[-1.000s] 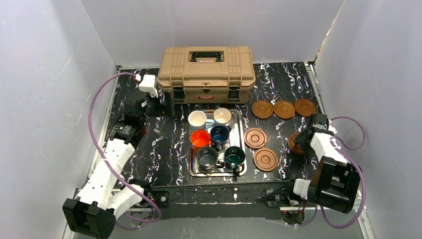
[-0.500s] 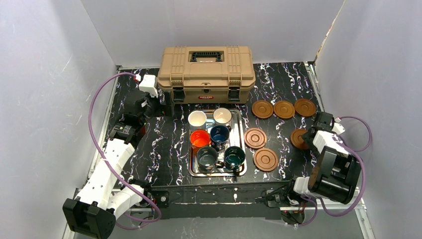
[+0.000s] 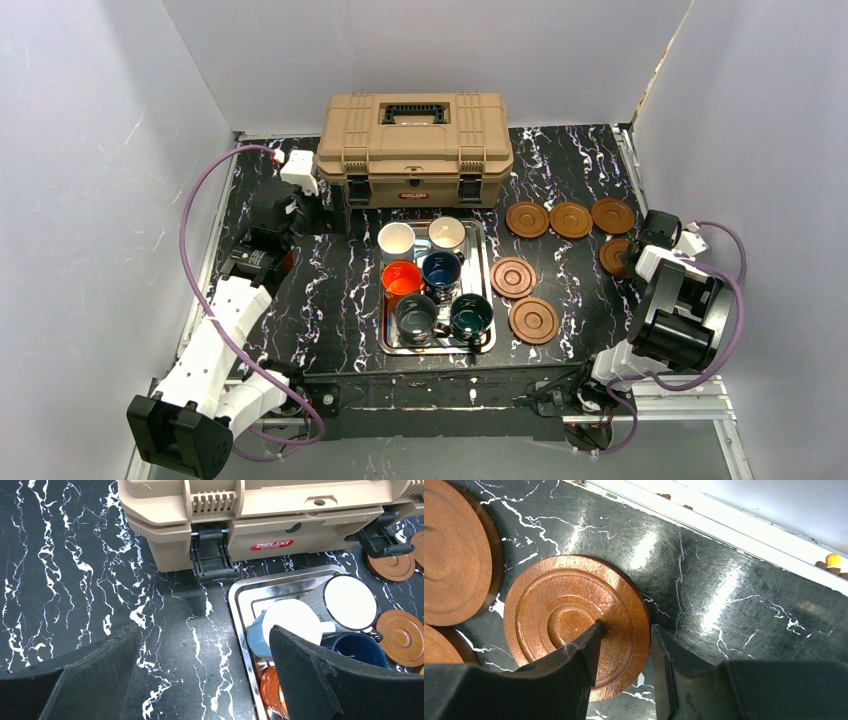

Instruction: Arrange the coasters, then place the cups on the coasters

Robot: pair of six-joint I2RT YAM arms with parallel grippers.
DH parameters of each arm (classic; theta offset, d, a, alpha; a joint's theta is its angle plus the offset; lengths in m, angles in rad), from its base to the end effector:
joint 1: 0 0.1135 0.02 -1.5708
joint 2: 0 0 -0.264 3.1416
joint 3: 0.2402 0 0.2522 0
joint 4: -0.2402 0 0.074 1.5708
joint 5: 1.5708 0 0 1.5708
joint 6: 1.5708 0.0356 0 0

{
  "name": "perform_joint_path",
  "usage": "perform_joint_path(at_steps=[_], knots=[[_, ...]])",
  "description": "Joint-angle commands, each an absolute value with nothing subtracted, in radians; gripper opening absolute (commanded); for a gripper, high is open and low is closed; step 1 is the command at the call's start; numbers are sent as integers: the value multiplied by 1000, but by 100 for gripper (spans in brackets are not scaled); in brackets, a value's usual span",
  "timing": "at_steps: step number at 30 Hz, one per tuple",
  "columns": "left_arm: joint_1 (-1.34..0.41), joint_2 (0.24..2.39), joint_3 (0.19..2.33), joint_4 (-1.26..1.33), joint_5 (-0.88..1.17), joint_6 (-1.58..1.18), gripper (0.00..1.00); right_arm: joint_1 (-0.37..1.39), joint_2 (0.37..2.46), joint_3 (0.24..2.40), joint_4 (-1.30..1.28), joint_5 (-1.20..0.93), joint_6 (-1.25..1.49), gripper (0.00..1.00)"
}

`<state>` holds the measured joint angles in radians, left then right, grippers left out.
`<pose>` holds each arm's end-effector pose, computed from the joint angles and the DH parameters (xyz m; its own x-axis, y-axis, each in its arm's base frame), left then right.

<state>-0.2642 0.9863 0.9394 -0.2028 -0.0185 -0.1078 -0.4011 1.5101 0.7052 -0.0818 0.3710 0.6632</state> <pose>0.2203 -0.0589 0.3550 -0.2634 -0.0402 -0.9639 0.2167 0.9711 -0.0997 0.2571 -0.1231 0.1590 -0.2084 0.7116 -0.6710 0.8922 0.4193 0.1677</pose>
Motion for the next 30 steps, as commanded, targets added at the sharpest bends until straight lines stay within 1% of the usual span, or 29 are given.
perform_joint_path(at_steps=[1, 30], knots=[[-268, 989, 957, -215, -17, -97, 98, -414, 1582, 693, -130, 356, 689, 41], [-268, 997, 960, -218, -16, -96, 98, -423, 1613, 739, -112, 431, 675, 41]])
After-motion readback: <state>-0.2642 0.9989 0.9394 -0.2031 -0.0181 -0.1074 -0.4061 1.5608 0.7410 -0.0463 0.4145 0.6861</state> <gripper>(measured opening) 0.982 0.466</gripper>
